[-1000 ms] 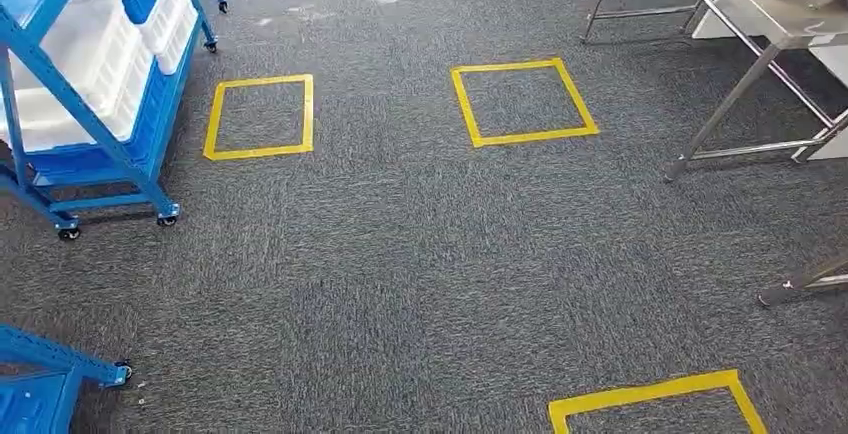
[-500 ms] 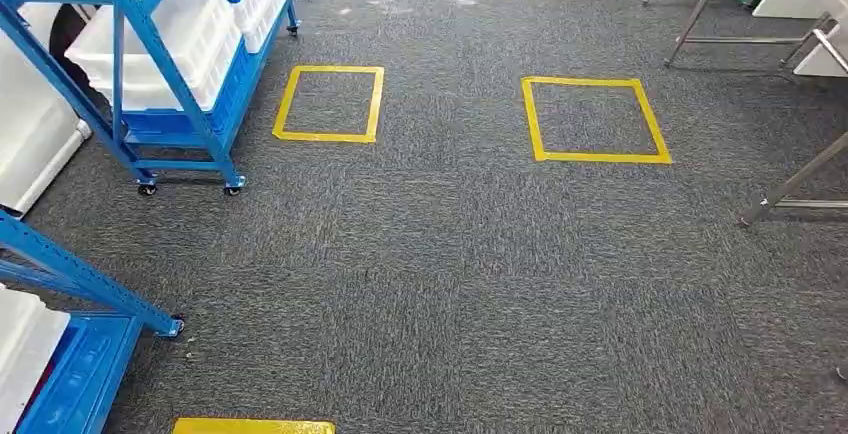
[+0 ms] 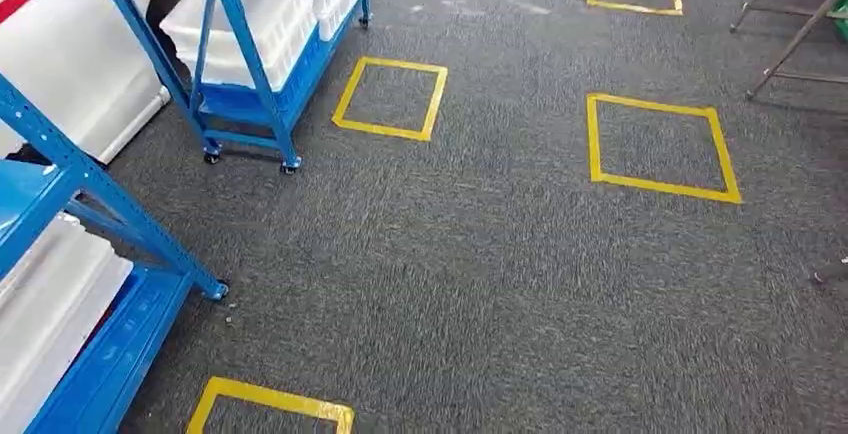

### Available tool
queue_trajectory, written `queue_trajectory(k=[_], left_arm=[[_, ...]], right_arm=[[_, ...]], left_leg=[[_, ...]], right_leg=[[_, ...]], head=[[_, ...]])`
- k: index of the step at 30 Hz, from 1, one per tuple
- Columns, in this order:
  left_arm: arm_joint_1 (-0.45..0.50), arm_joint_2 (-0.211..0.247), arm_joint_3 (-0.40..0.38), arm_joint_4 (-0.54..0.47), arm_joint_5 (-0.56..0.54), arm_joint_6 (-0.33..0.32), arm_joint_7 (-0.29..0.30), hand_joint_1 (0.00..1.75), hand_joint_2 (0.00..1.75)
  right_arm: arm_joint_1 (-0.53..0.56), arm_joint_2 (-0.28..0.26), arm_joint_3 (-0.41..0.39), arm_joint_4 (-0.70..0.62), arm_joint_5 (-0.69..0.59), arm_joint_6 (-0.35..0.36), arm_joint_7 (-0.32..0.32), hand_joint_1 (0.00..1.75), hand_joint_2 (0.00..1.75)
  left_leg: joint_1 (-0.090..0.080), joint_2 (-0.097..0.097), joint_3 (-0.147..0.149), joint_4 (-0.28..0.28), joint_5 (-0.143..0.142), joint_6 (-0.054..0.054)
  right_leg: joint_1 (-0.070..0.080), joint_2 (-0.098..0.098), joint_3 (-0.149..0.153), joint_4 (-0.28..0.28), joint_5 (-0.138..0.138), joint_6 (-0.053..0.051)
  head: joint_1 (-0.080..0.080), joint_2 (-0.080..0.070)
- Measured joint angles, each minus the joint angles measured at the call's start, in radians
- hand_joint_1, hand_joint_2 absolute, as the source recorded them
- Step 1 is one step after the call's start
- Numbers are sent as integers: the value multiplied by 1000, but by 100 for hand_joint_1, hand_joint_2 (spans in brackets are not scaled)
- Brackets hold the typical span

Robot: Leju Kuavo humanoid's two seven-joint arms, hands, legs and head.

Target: Take the parts from the cabinet and place them on the table.

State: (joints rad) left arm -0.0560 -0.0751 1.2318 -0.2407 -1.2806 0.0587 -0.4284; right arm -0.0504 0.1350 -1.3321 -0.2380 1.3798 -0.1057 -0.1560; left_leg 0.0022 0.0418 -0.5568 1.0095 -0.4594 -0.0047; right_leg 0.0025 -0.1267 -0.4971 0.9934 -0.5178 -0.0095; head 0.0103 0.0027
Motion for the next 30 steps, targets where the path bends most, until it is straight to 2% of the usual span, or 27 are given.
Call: queue_trajectory(k=[1,2,3,4,5,6,7,8,9,10,11,12,14,16,17,18,19,20,21,22,23,24,25,26,27,28,30], left_arm=[[1,0,0,0,-1,0,0,0,0],[1,0,0,0,-1,0,0,0,0],[0,0,0,0,-2,0,0,0,0],[-2,0,0,0,-3,0,0,0,0],[-4,0,0,0,-4,0,0,0,0],[-4,0,0,0,-6,0,0,0,0],[-3,0,0,0,-6,0,0,0,0],[-2,0,0,0,-7,-1,0,0,0],[-1,0,0,0,-8,-1,1,0,0],[-1,0,0,0,-8,-1,2,0,0],[-1,-1,0,0,-10,-1,3,0,0],[0,-2,0,0,-11,-2,3,0,0],[-2,-2,0,0,-11,-2,5,0,0],[4,-2,0,0,-13,-2,7,0,0],[5,-1,0,0,-14,-1,8,0,0],[7,-1,0,0,-14,-1,8,0,0],[6,-1,0,0,-16,-1,9,0,0],[3,-1,0,0,-18,-1,9,0,0],[0,-1,0,0,-18,-1,9,0,0],[0,-1,0,0,-18,-1,9,0,0],[2,-1,0,0,-18,-1,9,0,0],[5,-1,0,0,-18,-1,9,0,0],[7,-1,0,0,-18,-1,9,0,0],[6,0,0,0,-18,-1,9,0,0],[5,0,0,0,-18,-1,9,0,0],[2,0,-1,0,-18,-1,9,0,0],[3,0,0,0,-19,-1,8,0,0]], right_arm=[[-4,0,1,0,1,0,0,0,0],[-4,0,2,0,2,0,1,0,0],[-1,0,2,0,3,0,2,0,0],[1,0,2,0,3,0,2,0,0],[3,0,2,0,4,3,3,0,0],[5,1,2,0,5,3,5,0,0],[6,0,2,1,6,4,6,0,0],[7,0,2,1,6,5,7,0,0],[7,0,2,1,6,6,8,0,0],[8,0,2,1,6,6,8,0,0],[9,0,2,1,7,6,8,0,0],[12,0,2,1,7,7,9,0,0],[11,1,3,1,8,8,9,0,0],[9,1,3,1,9,9,11,0,0],[9,3,3,2,9,9,11,0,0],[10,5,3,1,9,9,11,0,0],[11,5,3,2,9,9,10,0,0],[15,5,3,2,9,9,11,0,0],[18,5,3,2,9,13,11,0,0],[19,6,3,2,9,14,11,0,0],[18,6,3,2,9,15,11,0,0],[17,7,3,2,9,16,11,0,0],[16,8,3,2,10,18,11,0,0],[16,9,3,2,10,18,11,0,0],[16,11,3,2,10,19,11,0,0],[16,12,3,2,10,21,11,0,0],[13,13,3,2,10,21,11,0,0]], left_leg=[[5,-11,-2,-7,4,6],[12,-22,10,-14,10,15],[12,-31,8,-15,12,20],[12,-39,4,-15,14,24],[11,-51,1,-15,15,26],[9,-65,-1,-15,15,27],[9,-78,-2,-14,16,26],[8,-93,0,-13,16,26],[8,-107,1,-11,15,26],[9,-123,2,-10,15,25],[9,-136,4,-8,15,22],[10,-147,0,-7,15,17],[12,-168,-9,-5,19,0],[17,-190,-12,-13,25,-14],[15,-192,-15,-7,22,-20],[11,-131,-26,19,1,-18],[9,-87,-54,78,-40,-18],[10,-66,-90,155,-82,-20],[11,-56,-131,245,-122,-24],[11,-53,-154,300,-138,-27],[11,-50,-153,308,-129,-27],[11,-47,-130,269,-102,-26],[11,-43,-84,188,-61,-23],[9,-23,-23,81,-19,-18],[3,31,18,10,-5,-9],[-4,50,24,-6,-11,0],[-7,26,17,-5,-9,6]], right_leg=[[0,-10,3,1,-3,5],[-7,15,4,9,-15,13],[-9,70,-12,47,-47,15],[-11,101,-45,115,-88,16],[-13,116,-88,203,-129,18],[-14,121,-128,282,-157,20],[-14,123,-150,320,-159,20],[-15,123,-149,309,-134,19],[-15,126,-127,253,-89,16],[-16,134,-88,165,-35,13],[-16,158,-49,79,9,9],[-18,223,-26,25,7,3],[-12,202,-29,19,11,4],[-7,182,-26,18,12,-6],[-20,166,-23,5,21,-17],[-17,151,-21,-1,23,-23],[-14,139,-23,-1,23,-30],[-11,124,-24,0,22,-31],[-7,105,-25,1,21,-34],[-5,89,-27,1,20,-36],[-2,74,-26,2,18,-37],[-1,62,-25,3,17,-37],[0,49,-23,4,15,-36],[1,37,-18,5,12,-34],[4,27,-14,6,9,-31],[10,15,-13,9,4,-24],[7,0,-9,8,4,-17]], head=[[0,0],[0,0],[4,0],[7,0],[7,0],[7,0],[7,0],[7,0],[7,0],[7,0],[7,0],[7,0],[7,0],[7,0],[6,0],[5,0],[-5,0],[-6,0],[-6,0],[-6,0],[-6,0],[-7,0],[-6,0],[-7,0],[-7,0],[-4,0],[-6,0]])
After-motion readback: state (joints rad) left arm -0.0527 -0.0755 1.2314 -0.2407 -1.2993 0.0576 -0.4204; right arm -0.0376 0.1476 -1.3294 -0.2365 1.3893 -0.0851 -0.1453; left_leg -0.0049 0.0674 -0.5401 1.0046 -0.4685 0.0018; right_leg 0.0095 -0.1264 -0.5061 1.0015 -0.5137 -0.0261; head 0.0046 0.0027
